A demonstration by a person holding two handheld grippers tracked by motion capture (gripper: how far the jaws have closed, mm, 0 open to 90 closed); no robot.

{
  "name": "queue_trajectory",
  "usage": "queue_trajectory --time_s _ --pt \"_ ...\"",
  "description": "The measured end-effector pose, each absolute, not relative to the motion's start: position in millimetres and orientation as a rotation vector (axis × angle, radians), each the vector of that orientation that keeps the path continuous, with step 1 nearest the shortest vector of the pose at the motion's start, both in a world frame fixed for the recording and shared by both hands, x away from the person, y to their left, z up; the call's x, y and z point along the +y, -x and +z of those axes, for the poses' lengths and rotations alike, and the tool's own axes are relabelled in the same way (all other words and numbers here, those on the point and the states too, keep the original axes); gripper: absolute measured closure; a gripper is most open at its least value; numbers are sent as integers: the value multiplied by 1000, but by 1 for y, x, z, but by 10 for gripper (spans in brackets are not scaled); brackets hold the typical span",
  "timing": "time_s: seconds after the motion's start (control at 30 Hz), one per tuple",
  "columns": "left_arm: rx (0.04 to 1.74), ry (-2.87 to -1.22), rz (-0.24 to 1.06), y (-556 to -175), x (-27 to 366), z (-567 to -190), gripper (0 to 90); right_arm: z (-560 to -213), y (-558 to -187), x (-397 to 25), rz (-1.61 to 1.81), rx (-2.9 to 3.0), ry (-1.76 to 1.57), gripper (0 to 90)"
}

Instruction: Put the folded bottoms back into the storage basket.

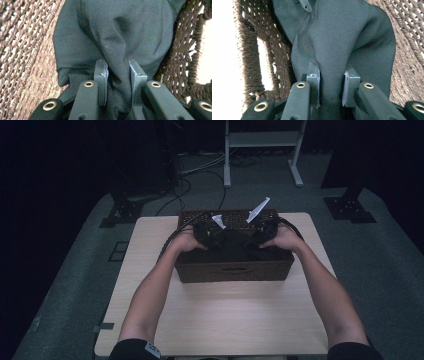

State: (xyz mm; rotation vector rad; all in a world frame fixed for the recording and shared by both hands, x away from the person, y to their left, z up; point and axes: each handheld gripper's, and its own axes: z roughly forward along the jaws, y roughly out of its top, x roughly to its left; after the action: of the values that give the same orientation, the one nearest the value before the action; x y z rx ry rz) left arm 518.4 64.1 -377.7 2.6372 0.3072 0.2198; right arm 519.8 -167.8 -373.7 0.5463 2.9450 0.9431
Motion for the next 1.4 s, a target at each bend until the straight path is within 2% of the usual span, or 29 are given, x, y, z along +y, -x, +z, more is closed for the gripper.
queue_trajectory --time_s 0.97,1.07,1.17,1.2,1.27,1.3,1.4 --pt "343 -2645 191 -521 67 -391 718 -386 -523 -161 868 2978 -563 706" --pt "350 -2640 195 -521 66 -392 686 -387 -523 -161 858 2979 -564 694" --pt "390 -2621 226 -523 67 -389 645 -389 -524 -162 833 2972 -578 644" --pt "405 -2614 234 -523 68 -388 574 -388 -525 -163 847 2961 -596 619" --pt "402 -2606 237 -523 69 -387 572 -387 -525 -164 868 2946 -608 618" --pt "415 -2598 244 -523 69 -386 522 -383 -525 -164 903 2935 -618 610" --pt "424 -2590 247 -523 70 -384 504 -381 -524 -164 894 2928 -618 611"
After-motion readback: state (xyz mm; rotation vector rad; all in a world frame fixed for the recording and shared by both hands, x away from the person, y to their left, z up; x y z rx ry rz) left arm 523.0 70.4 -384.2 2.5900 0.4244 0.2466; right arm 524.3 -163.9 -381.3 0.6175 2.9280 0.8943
